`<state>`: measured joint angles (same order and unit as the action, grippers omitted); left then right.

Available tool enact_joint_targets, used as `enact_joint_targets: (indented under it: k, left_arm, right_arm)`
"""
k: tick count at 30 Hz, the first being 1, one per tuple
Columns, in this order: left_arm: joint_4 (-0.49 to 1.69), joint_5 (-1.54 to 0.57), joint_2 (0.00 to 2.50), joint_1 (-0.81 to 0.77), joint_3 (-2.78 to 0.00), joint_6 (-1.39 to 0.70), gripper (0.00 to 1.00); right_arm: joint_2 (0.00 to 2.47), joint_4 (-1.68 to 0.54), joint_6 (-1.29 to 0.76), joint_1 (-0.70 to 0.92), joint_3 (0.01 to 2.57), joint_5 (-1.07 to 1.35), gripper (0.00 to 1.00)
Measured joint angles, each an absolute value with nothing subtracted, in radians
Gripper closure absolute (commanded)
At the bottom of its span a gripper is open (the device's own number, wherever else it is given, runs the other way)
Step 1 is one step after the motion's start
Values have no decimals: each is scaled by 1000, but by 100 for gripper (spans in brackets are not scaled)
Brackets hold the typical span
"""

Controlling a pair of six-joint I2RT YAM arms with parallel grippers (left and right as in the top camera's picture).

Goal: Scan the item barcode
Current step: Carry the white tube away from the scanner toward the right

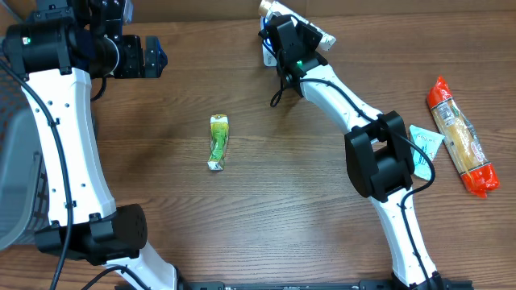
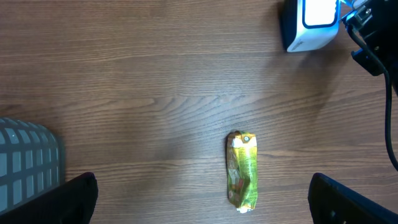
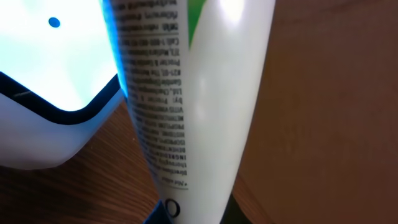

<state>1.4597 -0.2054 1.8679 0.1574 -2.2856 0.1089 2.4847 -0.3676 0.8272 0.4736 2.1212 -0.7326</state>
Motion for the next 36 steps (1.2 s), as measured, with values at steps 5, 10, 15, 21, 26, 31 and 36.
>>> enact_joint_targets:
  k: [5,10,15,21,26,31,36]
  left_arm:
    - [1459,-205,1868,157,-2286,109,1]
    - [1459,-205,1868,157,-2286,109,0]
    - [1460,-205,1868,157,-2286,109,0]
    - [1459,-205,1868,157,-2286,109,1]
    - [1460,-206,1868,157,-2286,109,0]
    - [1460,-205,1868,157,-2286,109,0]
    - [1459,-205,1868,157,-2286,109,0]
  right_arm:
    - [2486,-366,827,473,2121,-736,96]
    - [2513,-336,828,473,2121,-782,96]
    - [2553,-294,831,472,2121,-816,96]
    - [2559,-211,834,474,2122,-871,96]
    - [2528,-355,803,478,2122,-852,96]
    - [2374,-656,657,478,2119,-736,96]
    - [2073,-1018,368,445,2125,-432,96]
